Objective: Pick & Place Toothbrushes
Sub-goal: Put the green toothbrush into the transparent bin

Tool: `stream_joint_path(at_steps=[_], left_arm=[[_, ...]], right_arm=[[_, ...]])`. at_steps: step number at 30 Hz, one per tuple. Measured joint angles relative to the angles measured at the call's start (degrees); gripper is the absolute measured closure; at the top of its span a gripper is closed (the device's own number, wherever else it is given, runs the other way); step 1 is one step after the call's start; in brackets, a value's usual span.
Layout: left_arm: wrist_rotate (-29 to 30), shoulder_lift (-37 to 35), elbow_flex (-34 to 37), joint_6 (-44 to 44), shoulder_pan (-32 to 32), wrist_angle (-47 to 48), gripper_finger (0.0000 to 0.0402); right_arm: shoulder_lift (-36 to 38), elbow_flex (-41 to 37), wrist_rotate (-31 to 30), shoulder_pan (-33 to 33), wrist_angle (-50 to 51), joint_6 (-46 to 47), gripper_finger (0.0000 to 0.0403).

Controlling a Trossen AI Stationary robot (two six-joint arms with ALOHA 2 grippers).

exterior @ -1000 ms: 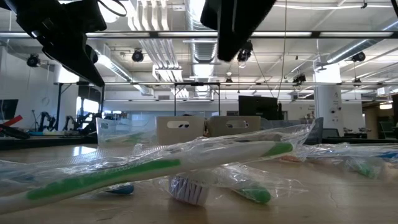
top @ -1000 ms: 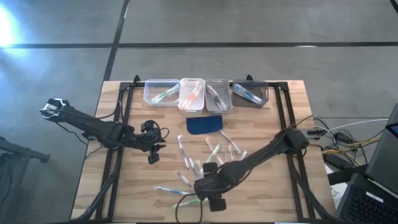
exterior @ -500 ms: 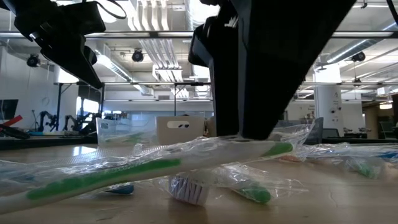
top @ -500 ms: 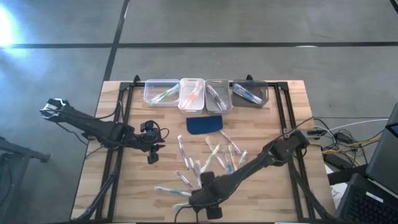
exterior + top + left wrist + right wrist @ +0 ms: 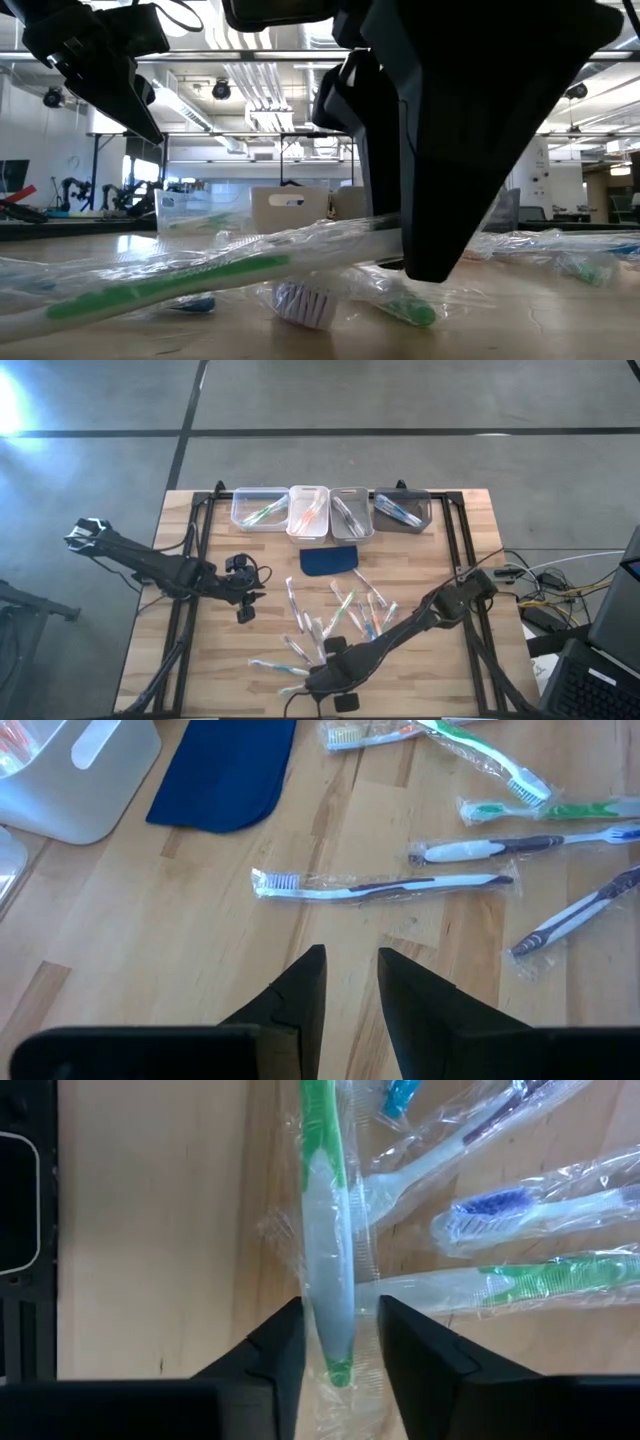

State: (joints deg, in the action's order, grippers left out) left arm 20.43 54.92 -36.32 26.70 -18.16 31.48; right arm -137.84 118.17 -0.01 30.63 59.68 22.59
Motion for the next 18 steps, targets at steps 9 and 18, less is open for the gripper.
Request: stream_joint_path(at_steps=[9,18], left_arm=[[0.0,0.0,0.0,0.0,0.0,0.0,0.0303],[0.0,0.0,0.0,0.1,0.0,0.1,0.0303]], right_arm=[[0.3,0.3,0.3,0.1,0.2,0.0,0.0372],[5.8,0.3,-0.8,1.4,1.8,2.9,0.0375]])
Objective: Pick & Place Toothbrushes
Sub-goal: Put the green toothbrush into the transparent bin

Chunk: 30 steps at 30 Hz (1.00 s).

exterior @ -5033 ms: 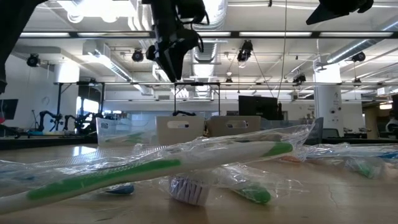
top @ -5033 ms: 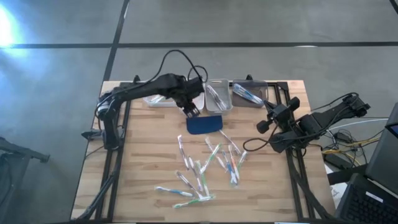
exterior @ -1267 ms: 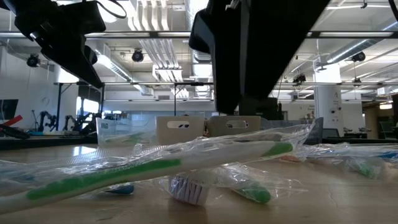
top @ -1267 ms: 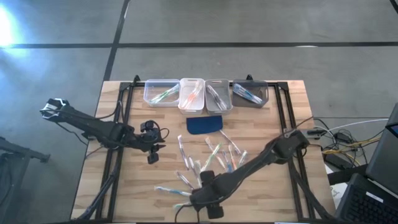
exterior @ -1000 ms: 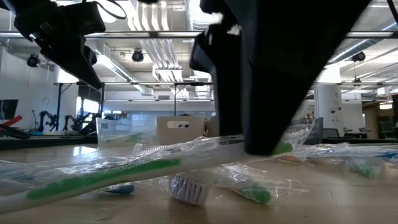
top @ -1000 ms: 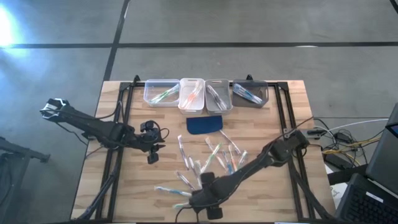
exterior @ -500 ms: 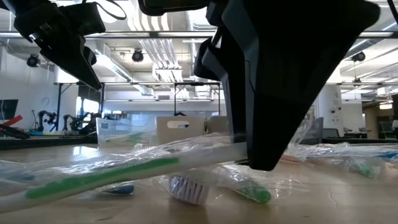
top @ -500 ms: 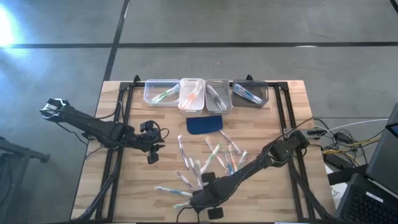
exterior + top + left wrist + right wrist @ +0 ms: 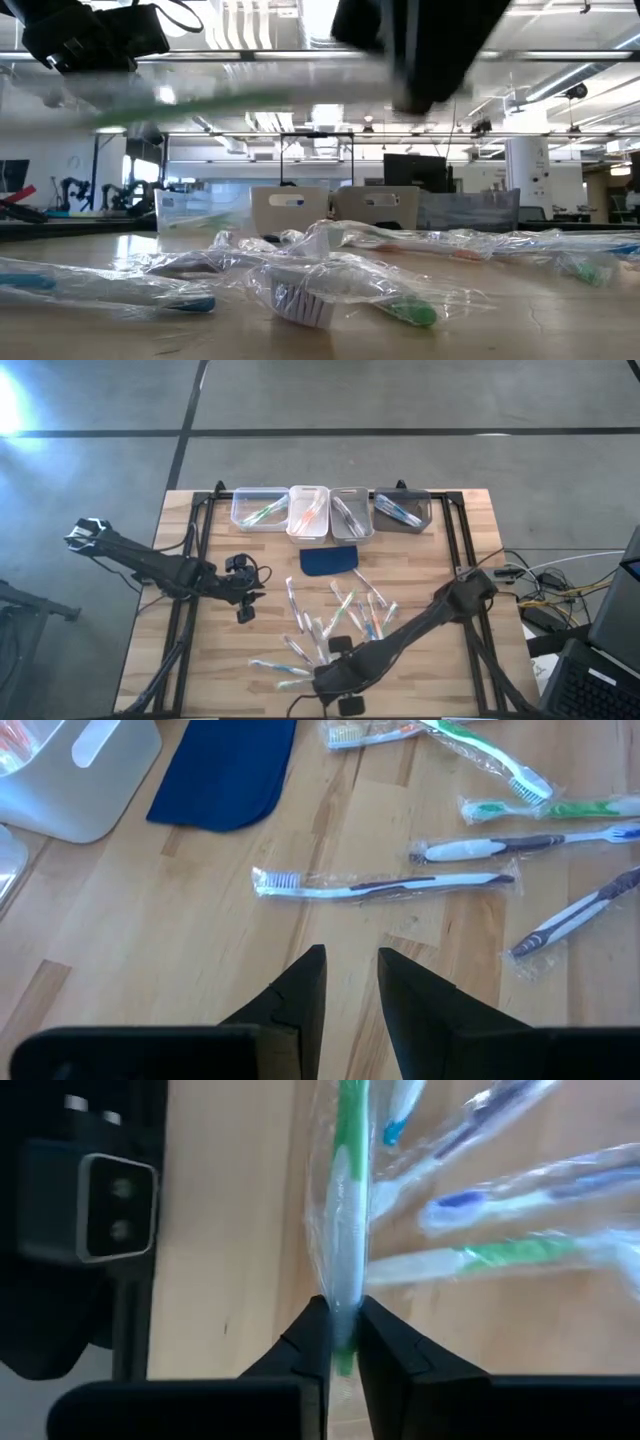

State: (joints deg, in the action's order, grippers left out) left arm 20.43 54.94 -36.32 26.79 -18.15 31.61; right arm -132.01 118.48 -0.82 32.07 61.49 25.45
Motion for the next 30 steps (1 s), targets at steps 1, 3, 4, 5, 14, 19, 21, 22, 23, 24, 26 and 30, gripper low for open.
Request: stream_joint_path(at_steps=[1,3,4,5,14,19,21,22,23,24,26,30], left_arm=[[0.0,0.0,0.0,0.0,0.0,0.1,0.0303],[0.0,0.0,0.0,0.0,0.0,0.1,0.0303],[0.0,0.0,0.0,0.1,0.0,0.2,0.0303],[0.0,0.0,0.0,0.1,0.0,0.2,0.0303],[0.0,0.0,0.0,-0.8,0.0,0.3,0.0303],[0.0,0.0,0.0,-0.8,0.0,-0.1,0.0303],[0.1,0.0,0.0,-0.8,0.0,-0.6,0.0303],[0.4,0.0,0.0,-0.9,0.0,-1.0,0.0303],[0.9,0.0,0.0,-1.1,0.0,-1.6,0.0303],[1.6,0.0,0.0,-1.4,0.0,-2.3,0.0303],[4.4,0.1,0.0,-1.9,0.0,-4.7,0.0303],[9.5,0.8,0.0,-4.4,0.0,-10.1,0.0302]], right_arm=[[0.9,0.0,-0.8,0.4,0.6,0.1,0.0376],[2.9,0.0,-3.1,1.2,2.2,0.4,0.0378],[4.0,0.0,-4.9,1.6,3.2,0.8,0.0378],[5.3,-0.1,-7.1,2.2,4.3,1.3,0.0378],[14.0,-3.7,-21.5,4.4,6.4,2.6,0.0378],[19.4,-10.9,-25.5,4.4,5.9,4.2,0.0377],[22.0,-15.2,-27.3,4.4,4.2,4.6,0.0377],[23.5,-17.4,-28.1,4.4,3.0,4.6,0.0377],[25.0,-20.0,-29.0,4.3,1.1,4.5,0.0377],[26.6,-22.4,-29.9,4.3,-1.0,4.3,0.0377],[29.9,-27.4,-31.9,4.1,-4.6,4.1,0.0377],[36.5,-37.2,-35.4,3.5,-13.7,2.5,0.0377]])
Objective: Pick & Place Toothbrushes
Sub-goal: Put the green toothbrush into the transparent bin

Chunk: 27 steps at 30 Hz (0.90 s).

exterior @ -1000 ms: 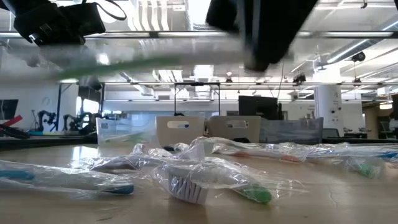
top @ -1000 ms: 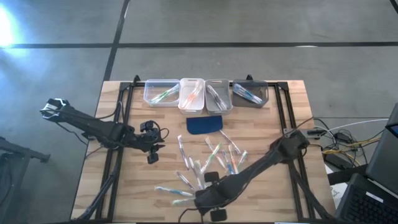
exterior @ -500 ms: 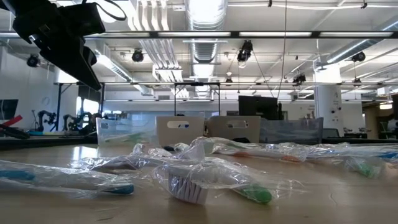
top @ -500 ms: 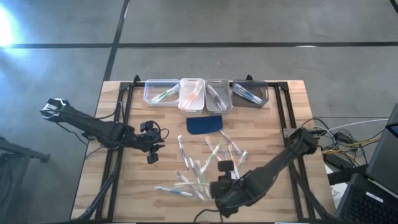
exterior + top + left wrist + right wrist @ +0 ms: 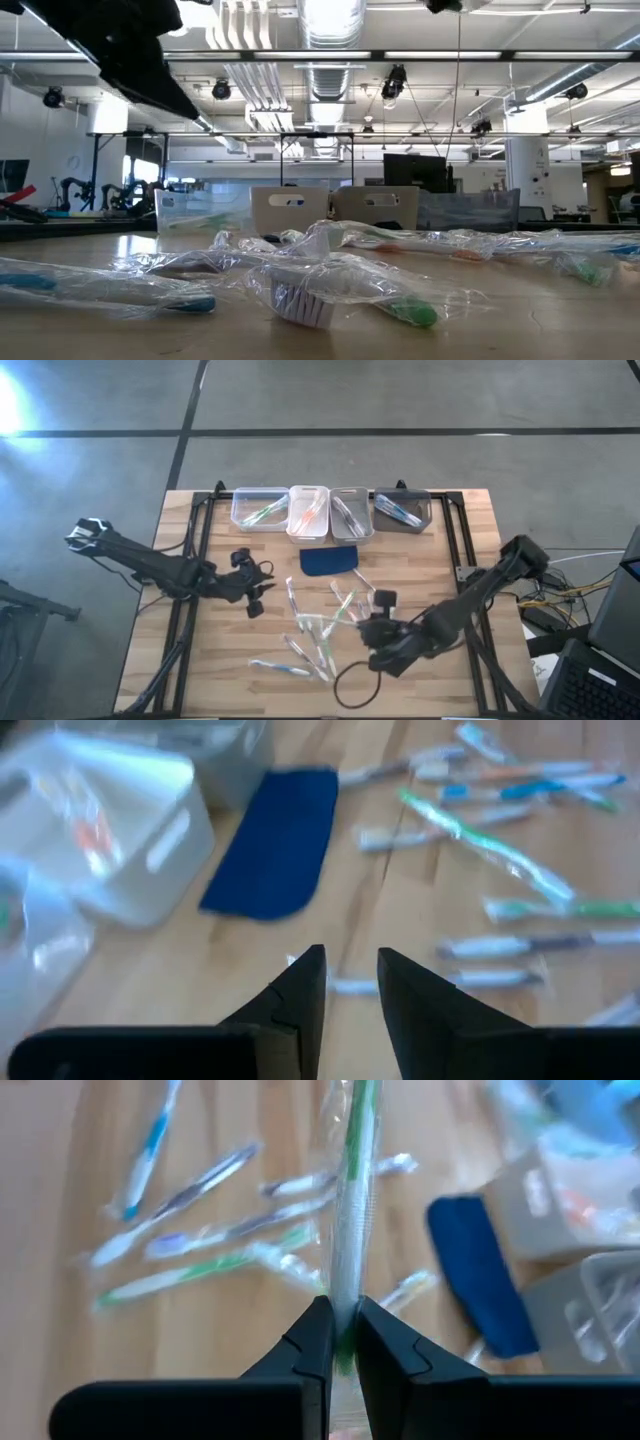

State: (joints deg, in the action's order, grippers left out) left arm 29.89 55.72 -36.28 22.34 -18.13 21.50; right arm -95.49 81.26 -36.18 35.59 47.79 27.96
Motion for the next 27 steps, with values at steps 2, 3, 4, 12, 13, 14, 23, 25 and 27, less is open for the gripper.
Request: stream_joint_path(at_steps=[2,3,4,12,13,14,23,25,27], left_arm=[[0.3,0.7,0.0,-3.8,0.0,-2.8,0.0297],[0.3,1.1,0.0,-5.2,0.0,-4.5,0.0292],[0.3,1.5,0.0,-6.5,0.0,-6.3,0.0284],[0.3,5.1,0.0,-16.8,0.0,-20.4,0.0196],[0.3,5.6,0.0,-17.7,0.0,-22.3,0.0188],[0.3,6.1,0.0,-18.7,0.0,-24.9,0.0183],[-0.1,10.6,0.0,-31.5,0.1,-45.0,0.0179],[-0.9,12.0,0.0,-34.8,0.1,-50.0,0.0179],[-2.6,13.3,0.0,-38.1,0.1,-53.8,0.0179]], right_arm=[[3.2,-4.8,-2.7,-0.1,-5.8,-2.6,0.0377],[4.8,-7.2,-3.9,-0.1,-9.1,-4.0,0.0377],[6.3,-9.5,-4.6,-0.2,-12.3,-5.7,0.0376],[16.0,-26.4,-5.0,-3.2,-42.1,-21.9,0.0376],[16.8,-28.1,-4.8,-3.7,-46.4,-24.4,0.0376],[17.5,-29.7,-4.5,-4.3,-50.2,-26.7,0.0376],[20.2,-36.9,0.0,-8.3,-68.0,-39.0,0.0376],[20.2,-36.8,0.4,-8.9,-68.1,-39.5,0.0376],[20.2,-36.5,1.2,-9.2,-68.2,-39.8,0.0376]])
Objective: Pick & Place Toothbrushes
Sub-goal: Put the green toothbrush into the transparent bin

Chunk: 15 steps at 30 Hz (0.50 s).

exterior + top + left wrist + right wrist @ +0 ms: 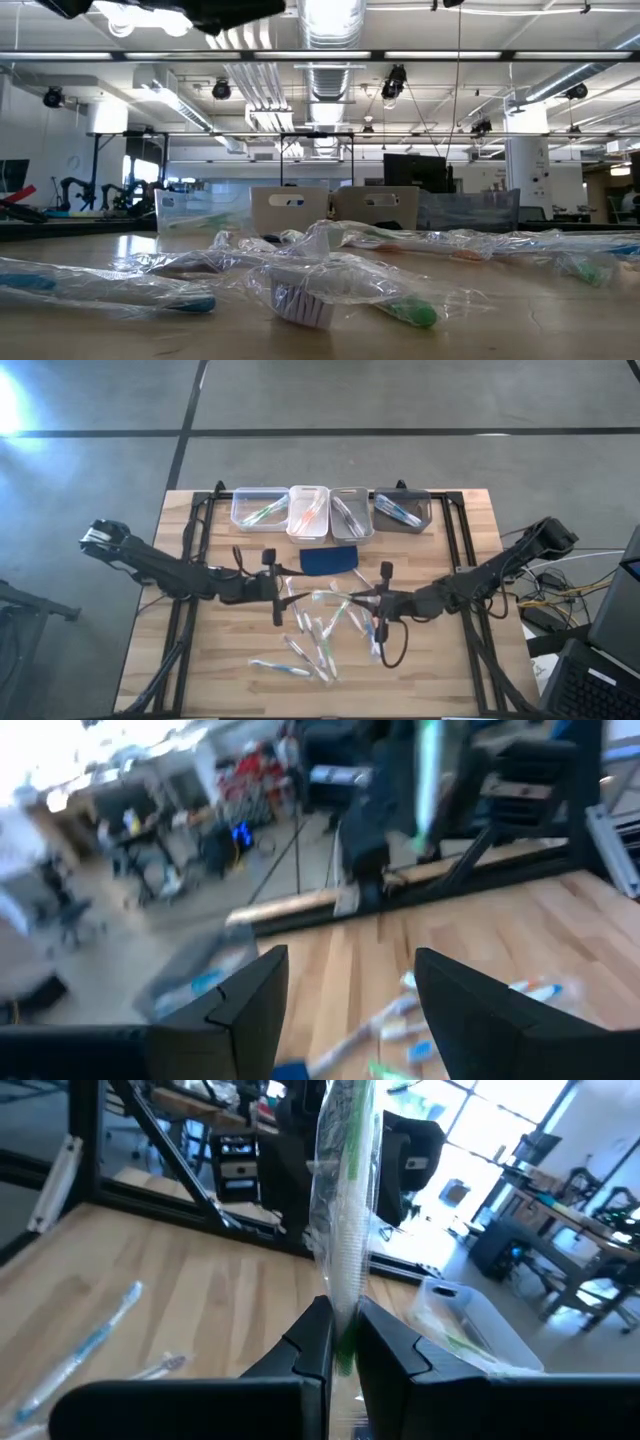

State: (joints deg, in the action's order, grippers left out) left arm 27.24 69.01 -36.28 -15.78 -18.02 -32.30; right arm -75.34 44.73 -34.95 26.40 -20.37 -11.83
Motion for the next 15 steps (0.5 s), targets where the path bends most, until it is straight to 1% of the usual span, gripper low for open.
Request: stream_joint_path(at_steps=[4,8,12,15], left_arm=[[-5.6,3.1,0.0,-5.9,0.1,-8.8,0.0179],[-10.4,6.5,0.0,-9.4,0.1,-16.8,0.0179],[-12.3,9.7,-1.0,-12.1,0.1,-24.2,0.0179],[-14.7,12.1,-3.7,-13.8,0.1,-26.2,0.0179]], right_arm=[[0.0,0.4,2.6,-0.1,-0.1,-0.4,0.0376],[-0.1,0.5,2.7,-0.1,-0.1,-0.4,0.0376],[-0.1,0.5,3.3,-0.1,-0.2,-0.5,0.0376],[-0.1,0.5,3.7,-0.1,-1.2,-0.7,0.0376]])
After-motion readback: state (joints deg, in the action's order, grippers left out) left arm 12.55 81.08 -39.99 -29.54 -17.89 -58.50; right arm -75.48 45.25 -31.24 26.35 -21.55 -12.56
